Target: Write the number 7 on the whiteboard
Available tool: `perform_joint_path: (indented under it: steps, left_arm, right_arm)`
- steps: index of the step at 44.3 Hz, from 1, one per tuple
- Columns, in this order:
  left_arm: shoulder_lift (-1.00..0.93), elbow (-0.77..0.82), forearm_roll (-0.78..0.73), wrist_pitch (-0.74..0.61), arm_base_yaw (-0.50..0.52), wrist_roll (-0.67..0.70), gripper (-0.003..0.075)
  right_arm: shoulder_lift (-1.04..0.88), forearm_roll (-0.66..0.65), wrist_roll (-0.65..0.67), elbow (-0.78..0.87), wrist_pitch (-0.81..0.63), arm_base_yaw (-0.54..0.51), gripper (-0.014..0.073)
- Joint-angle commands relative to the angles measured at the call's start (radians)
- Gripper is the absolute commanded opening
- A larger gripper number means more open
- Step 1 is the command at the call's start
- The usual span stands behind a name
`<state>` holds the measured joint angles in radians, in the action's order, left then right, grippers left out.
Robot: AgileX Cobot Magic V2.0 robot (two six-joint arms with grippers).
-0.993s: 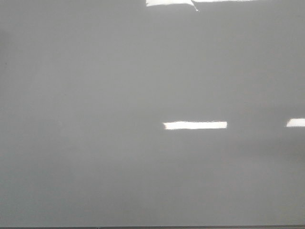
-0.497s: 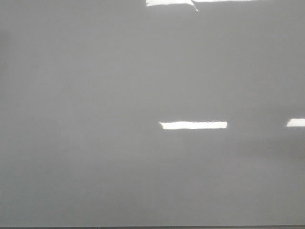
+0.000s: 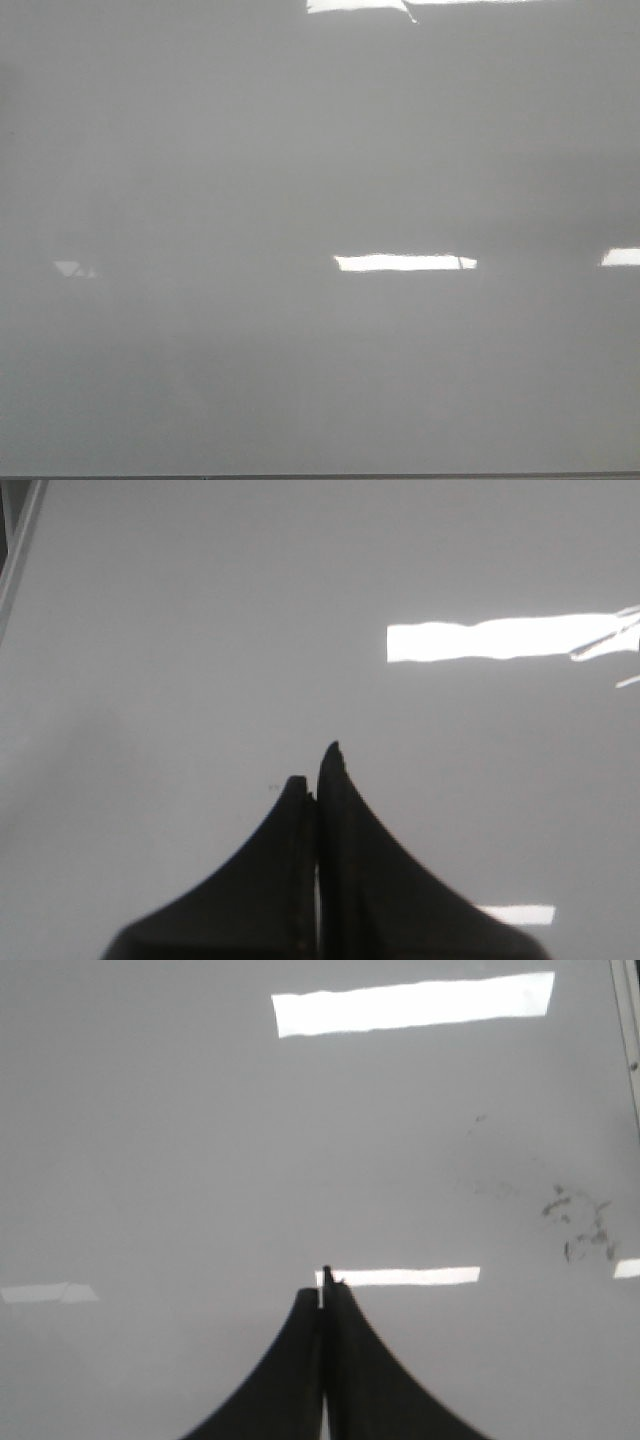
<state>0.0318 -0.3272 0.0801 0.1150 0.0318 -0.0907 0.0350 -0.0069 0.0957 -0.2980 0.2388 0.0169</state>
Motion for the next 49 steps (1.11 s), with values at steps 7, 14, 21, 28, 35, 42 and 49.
perform_joint_path:
  steps: [7, 14, 21, 28, 35, 42, 49]
  left_arm:
    - [0.219, -0.322, 0.011, 0.197, -0.002, 0.002, -0.0020]
    - [0.349, -0.432, 0.011, 0.322, -0.002, 0.002, -0.0020]
    - [0.430, -0.436, 0.011, 0.339, -0.002, 0.002, -0.0020]
    - [0.479, -0.429, 0.014, 0.348, -0.002, 0.002, -0.0020]
    - [0.510, -0.426, 0.026, 0.330, -0.002, 0.002, -0.0020]
    - [0.531, -0.418, 0.044, 0.370, -0.002, 0.002, -0.0020]
    - [0.534, -0.383, 0.045, 0.415, -0.002, 0.002, -0.0020]
  right_arm:
    - [0.193, 0.001, -0.017, -0.289, 0.085, -0.005, -0.0069]
    - [0.326, 0.001, -0.077, -0.431, 0.257, -0.005, -0.0069]
    - [0.411, 0.001, -0.103, -0.480, 0.353, -0.005, -0.0069]
    - [0.452, 0.007, -0.101, -0.464, 0.354, -0.005, -0.0069]
    - [0.493, 0.039, -0.101, -0.453, 0.388, -0.005, -0.0067]
    - [0.527, 0.091, -0.104, -0.453, 0.450, 0.040, -0.0067]
    - [0.556, 0.089, -0.113, -0.453, 0.452, 0.089, -0.0032]
